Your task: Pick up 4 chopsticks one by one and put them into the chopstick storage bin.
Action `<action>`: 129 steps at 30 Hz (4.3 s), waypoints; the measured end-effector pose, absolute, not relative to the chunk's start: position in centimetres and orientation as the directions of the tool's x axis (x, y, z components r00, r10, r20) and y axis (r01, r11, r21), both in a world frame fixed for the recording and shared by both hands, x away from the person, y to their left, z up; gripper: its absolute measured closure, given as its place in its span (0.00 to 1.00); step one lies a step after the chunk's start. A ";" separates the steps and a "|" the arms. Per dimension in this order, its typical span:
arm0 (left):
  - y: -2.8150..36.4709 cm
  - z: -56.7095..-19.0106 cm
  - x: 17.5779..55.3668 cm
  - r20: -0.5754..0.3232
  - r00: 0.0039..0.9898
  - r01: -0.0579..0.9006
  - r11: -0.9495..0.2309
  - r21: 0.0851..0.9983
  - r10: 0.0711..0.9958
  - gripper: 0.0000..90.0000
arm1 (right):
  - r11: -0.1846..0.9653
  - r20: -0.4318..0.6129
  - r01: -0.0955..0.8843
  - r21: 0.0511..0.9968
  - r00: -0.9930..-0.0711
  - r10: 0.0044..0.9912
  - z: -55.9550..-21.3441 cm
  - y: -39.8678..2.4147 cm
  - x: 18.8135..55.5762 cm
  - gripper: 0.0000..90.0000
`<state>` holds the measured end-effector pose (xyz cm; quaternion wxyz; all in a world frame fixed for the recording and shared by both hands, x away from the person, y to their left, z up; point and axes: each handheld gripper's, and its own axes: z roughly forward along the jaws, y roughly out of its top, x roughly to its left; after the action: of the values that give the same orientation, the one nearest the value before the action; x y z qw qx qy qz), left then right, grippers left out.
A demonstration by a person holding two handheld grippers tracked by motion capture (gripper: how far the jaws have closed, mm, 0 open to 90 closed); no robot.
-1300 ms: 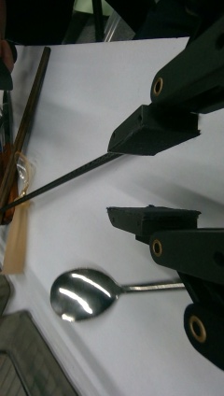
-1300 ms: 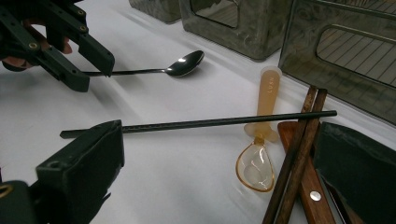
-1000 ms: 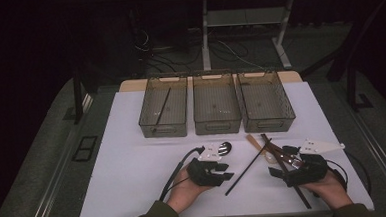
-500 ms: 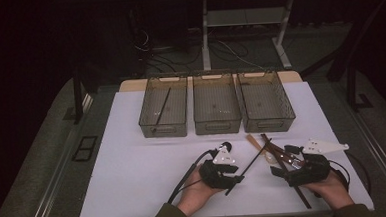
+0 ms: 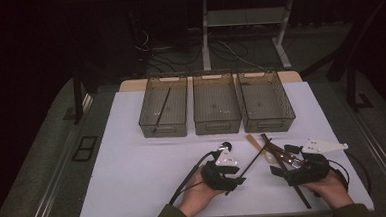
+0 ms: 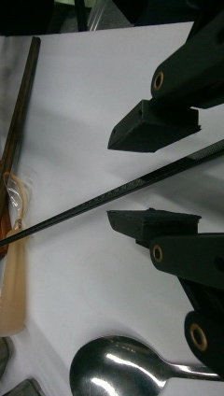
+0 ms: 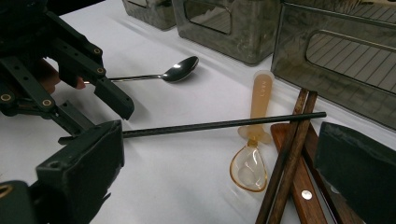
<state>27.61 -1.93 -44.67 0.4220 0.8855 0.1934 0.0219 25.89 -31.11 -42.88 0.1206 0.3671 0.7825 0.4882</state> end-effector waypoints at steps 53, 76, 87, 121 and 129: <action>-1.9 -45.1 27.6 -0.011 0.900 0.308 -0.617 0.725 0.436 0.95 | 0.259 0.166 0.454 0.853 -0.705 0.689 -42.9 -31.1 25.9 0.02; -1.0 -44.0 28.2 -0.062 0.917 0.302 -0.584 0.753 0.394 0.95 | 0.253 0.169 0.452 0.855 -0.706 0.688 -42.8 -31.1 25.8 0.02; 0.4 -42.6 28.9 -0.088 0.926 0.295 -0.561 0.773 0.366 0.95 | 0.240 0.190 0.463 0.853 -0.705 0.683 -43.1 -31.0 25.7 0.02; 9.6 -38.4 32.0 -0.106 0.907 0.305 -0.464 0.831 0.406 0.95 | 0.247 0.184 0.461 0.852 -0.706 0.684 -43.1 -31.0 25.8 0.02; 11.6 -38.1 32.9 -0.107 0.885 0.330 -0.447 0.831 0.453 0.95 | 0.246 0.185 0.462 0.852 -0.705 0.684 -43.1 -31.0 25.9 0.02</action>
<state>32.86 11.62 -38.12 0.4725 0.8481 0.2307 0.0652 25.87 -31.04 -43.09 0.1129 0.3668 0.7811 0.4926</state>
